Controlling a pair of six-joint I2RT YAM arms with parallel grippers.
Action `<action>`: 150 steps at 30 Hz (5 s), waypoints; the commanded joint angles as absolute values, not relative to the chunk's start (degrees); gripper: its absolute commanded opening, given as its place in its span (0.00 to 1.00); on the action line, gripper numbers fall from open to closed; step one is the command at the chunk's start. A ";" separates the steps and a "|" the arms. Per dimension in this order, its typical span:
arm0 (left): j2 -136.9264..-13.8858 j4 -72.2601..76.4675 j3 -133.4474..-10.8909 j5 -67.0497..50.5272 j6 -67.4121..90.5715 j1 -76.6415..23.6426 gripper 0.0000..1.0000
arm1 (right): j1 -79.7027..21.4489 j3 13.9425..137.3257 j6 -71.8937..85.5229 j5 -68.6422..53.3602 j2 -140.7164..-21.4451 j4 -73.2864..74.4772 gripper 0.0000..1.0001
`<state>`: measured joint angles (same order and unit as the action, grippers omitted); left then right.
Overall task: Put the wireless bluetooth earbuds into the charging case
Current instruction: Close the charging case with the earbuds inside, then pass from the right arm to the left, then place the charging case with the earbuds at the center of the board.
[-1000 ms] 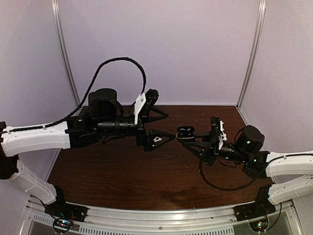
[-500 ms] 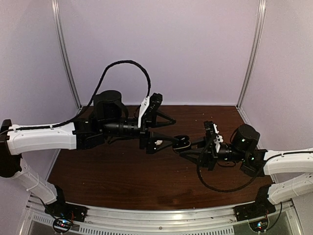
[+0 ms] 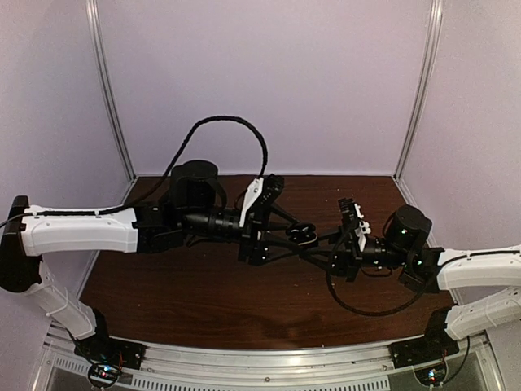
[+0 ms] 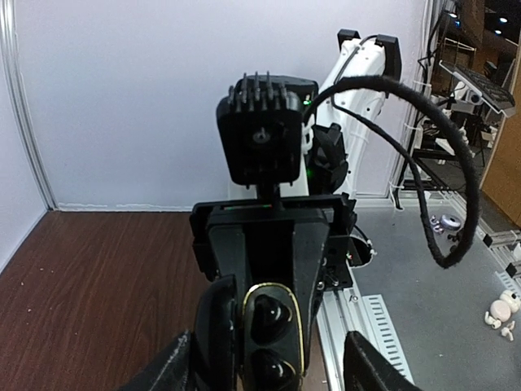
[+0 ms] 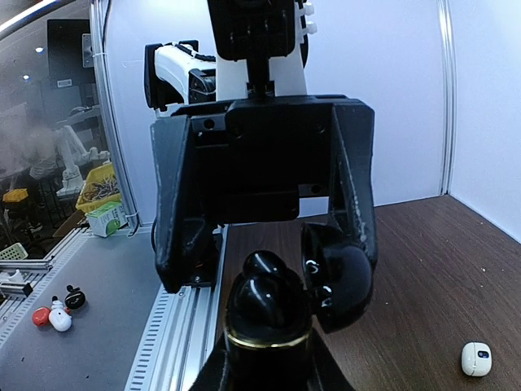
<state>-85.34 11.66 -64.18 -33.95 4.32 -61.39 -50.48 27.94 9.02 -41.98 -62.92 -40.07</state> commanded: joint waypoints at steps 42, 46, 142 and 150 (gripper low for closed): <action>-76.15 11.67 -55.97 4.73 -33.59 -71.54 0.98 | -47.63 29.51 29.78 -45.00 -65.21 -46.31 0.00; -78.56 11.65 -57.44 5.37 -35.22 -72.64 0.97 | -47.64 29.45 31.78 -45.14 -65.37 -46.75 0.00; -113.06 7.40 -63.42 -6.80 11.22 -34.10 0.24 | -36.75 24.17 26.13 -32.83 -58.62 -34.59 1.00; -115.27 6.01 -64.25 -6.79 11.66 -34.10 0.31 | -36.64 24.77 27.07 -30.16 -58.61 -32.30 1.00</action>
